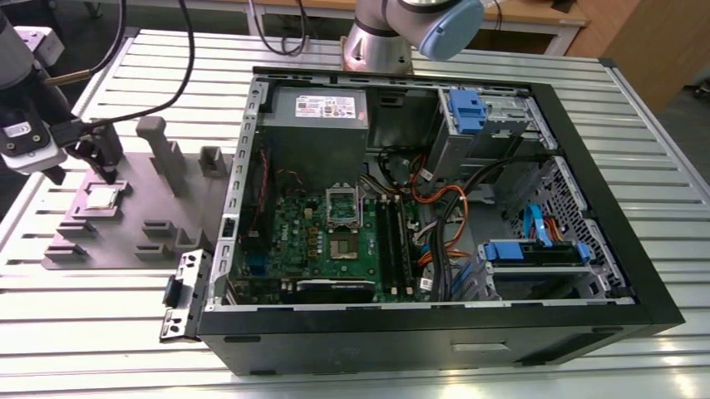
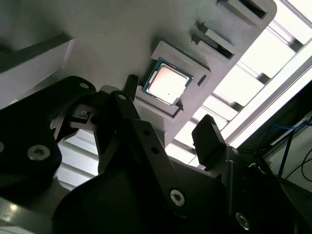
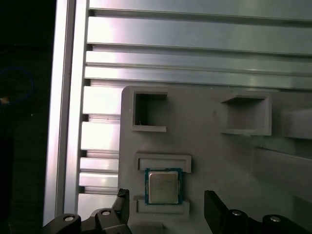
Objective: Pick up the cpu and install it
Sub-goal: 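Pick up the cpu and move it towards the insertion slot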
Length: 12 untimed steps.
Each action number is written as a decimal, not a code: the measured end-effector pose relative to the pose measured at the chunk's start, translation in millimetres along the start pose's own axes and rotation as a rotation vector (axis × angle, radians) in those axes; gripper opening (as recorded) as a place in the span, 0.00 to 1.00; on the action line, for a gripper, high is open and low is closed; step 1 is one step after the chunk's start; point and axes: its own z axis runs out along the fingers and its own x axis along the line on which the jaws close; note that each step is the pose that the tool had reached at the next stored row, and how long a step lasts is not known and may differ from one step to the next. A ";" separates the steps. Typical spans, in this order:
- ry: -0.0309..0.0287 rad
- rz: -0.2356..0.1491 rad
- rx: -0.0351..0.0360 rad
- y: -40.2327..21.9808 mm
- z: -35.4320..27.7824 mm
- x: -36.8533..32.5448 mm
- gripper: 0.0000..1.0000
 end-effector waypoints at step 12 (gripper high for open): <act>0.0010 -0.028 -0.0003 -1.9 21.8 0.1 0.71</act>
